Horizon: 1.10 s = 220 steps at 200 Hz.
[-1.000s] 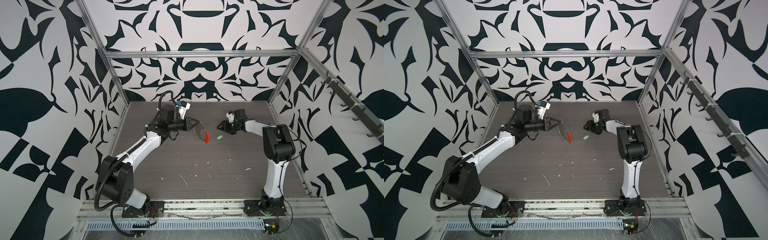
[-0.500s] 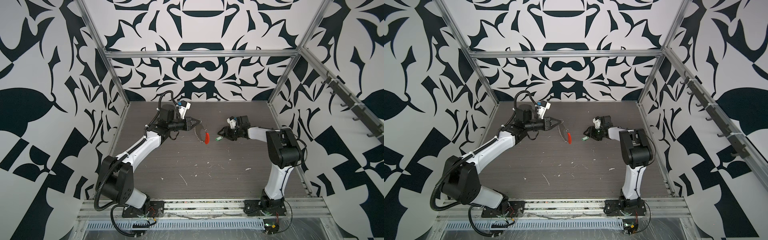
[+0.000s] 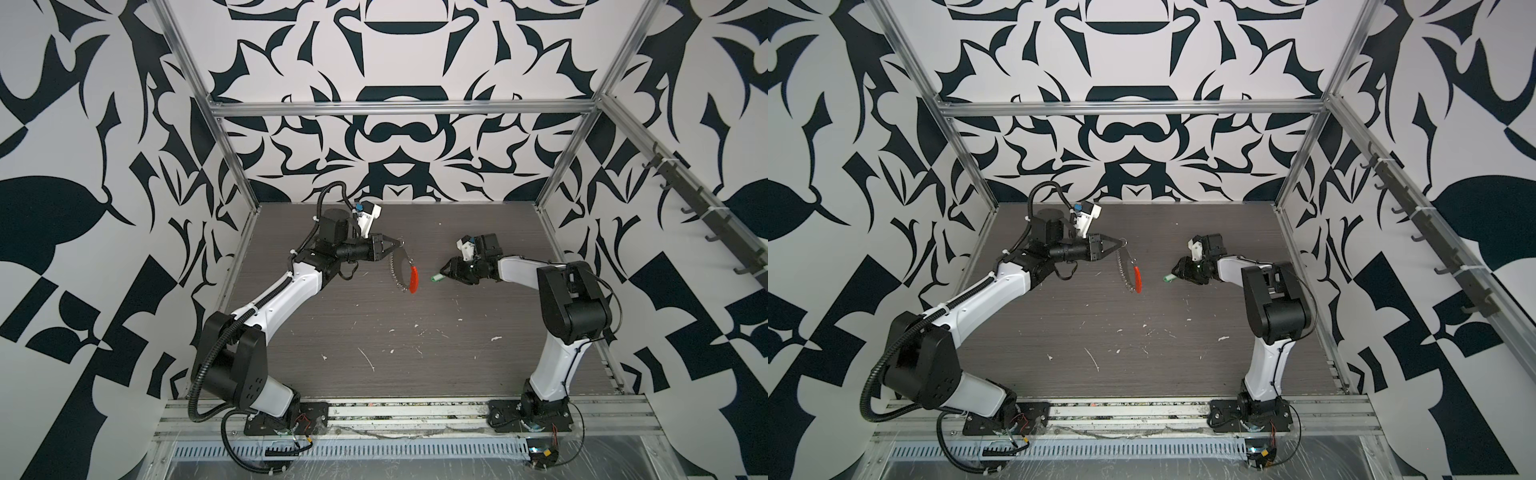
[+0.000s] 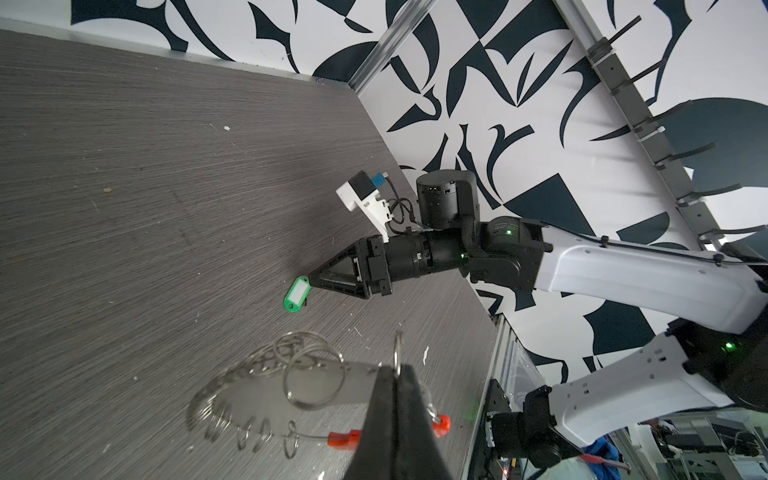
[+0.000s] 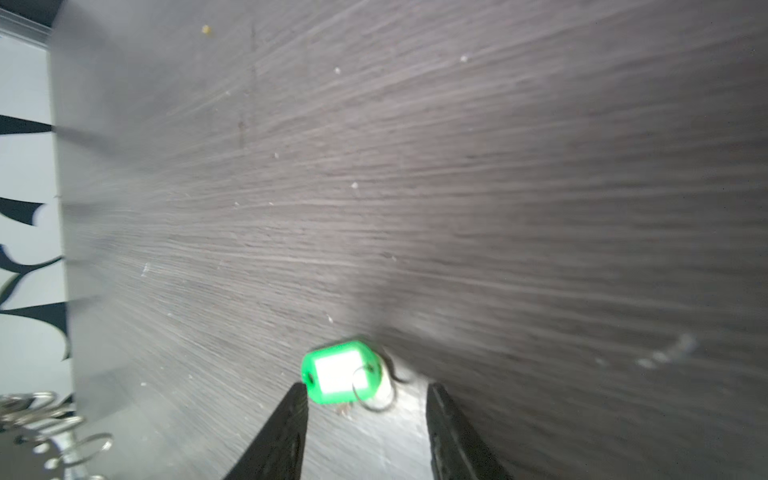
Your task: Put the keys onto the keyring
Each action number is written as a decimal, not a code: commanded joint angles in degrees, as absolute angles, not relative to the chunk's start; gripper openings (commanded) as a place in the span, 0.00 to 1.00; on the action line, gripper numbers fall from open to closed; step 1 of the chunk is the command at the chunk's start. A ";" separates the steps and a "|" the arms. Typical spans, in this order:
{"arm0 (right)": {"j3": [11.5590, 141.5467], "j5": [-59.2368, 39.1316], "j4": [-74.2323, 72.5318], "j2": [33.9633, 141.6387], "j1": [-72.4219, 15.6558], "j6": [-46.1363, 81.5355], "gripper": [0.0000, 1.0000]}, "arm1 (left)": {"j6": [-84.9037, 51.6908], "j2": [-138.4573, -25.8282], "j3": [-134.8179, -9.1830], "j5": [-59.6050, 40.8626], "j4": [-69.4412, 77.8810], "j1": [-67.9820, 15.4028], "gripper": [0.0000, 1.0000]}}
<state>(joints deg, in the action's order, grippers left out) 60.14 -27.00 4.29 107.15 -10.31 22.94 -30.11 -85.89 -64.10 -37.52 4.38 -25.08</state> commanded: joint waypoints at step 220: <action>73.39 -14.87 24.48 109.68 -15.55 -9.53 0.39 | -29.27 -89.53 -72.19 -41.48 1.41 -25.73 0.00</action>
<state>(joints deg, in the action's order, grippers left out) 71.35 -12.97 23.24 110.34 -15.62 -8.25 -29.12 -88.88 -69.54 -39.75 0.99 -25.52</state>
